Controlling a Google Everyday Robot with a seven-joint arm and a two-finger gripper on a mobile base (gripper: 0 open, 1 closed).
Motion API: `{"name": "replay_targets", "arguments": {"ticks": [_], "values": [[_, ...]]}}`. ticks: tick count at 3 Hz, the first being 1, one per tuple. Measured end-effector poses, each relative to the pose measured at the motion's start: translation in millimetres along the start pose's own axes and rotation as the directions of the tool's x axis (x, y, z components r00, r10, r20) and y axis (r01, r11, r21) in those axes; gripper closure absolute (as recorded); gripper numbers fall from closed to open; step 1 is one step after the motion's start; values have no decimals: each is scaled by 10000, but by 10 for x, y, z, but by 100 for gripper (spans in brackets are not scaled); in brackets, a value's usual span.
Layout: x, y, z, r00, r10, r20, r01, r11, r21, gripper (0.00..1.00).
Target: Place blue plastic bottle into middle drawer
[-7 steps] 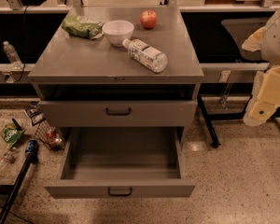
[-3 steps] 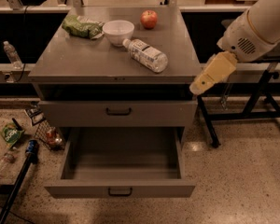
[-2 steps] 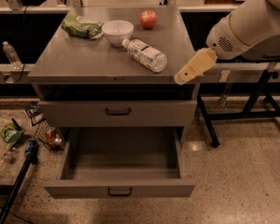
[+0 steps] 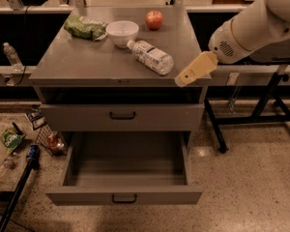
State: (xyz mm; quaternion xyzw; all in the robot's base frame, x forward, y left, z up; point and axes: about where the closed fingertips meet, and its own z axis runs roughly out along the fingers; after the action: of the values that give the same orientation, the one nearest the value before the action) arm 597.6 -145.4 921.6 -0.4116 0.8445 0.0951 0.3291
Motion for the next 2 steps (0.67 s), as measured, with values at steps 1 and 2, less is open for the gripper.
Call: {"name": "replay_targets", "arguments": {"ticks": [1, 2], "values": [[-209, -140, 297, 9993, -145, 334, 137, 9996, 228, 0], [-381, -252, 623, 9973, -134, 719, 114, 9996, 275, 0]]}}
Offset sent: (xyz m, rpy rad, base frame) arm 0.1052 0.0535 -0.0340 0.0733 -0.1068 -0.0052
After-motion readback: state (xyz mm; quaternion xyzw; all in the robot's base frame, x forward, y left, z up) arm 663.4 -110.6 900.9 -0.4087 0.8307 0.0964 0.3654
